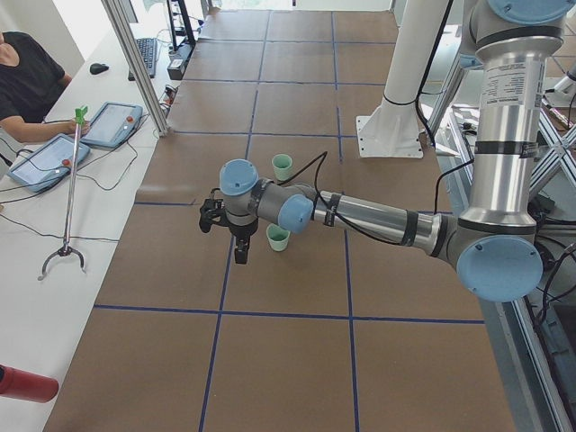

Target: Stack cups

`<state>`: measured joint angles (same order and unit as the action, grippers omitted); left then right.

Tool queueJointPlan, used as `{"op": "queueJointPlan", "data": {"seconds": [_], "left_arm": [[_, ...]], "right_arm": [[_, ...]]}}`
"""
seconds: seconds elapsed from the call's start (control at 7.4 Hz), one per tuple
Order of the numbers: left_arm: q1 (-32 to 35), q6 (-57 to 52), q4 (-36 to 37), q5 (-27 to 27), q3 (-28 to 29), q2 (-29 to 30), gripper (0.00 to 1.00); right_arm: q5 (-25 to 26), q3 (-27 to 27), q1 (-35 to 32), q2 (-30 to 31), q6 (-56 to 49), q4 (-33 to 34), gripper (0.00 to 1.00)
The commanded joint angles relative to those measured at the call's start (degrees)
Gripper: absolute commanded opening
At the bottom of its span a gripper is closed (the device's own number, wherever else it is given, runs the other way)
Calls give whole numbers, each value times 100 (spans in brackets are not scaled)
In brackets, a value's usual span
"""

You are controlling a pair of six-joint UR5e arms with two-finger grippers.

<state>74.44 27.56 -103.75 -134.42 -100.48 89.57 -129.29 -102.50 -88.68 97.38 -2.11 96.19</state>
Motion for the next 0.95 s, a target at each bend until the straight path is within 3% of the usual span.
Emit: {"op": "queueJointPlan", "data": {"seconds": [0.0,0.27,0.81], "left_arm": [[-743,1300,-899,256,46,-272,100],[-1289,2110,-1838,531,133,-606,100],[-1888,2710,-2317,548,389,-599,100]], "right_arm": [[0,2,0,0,0,-4,100],[0,2,0,0,0,5,100],[0,2,0,0,0,-4,100]]}}
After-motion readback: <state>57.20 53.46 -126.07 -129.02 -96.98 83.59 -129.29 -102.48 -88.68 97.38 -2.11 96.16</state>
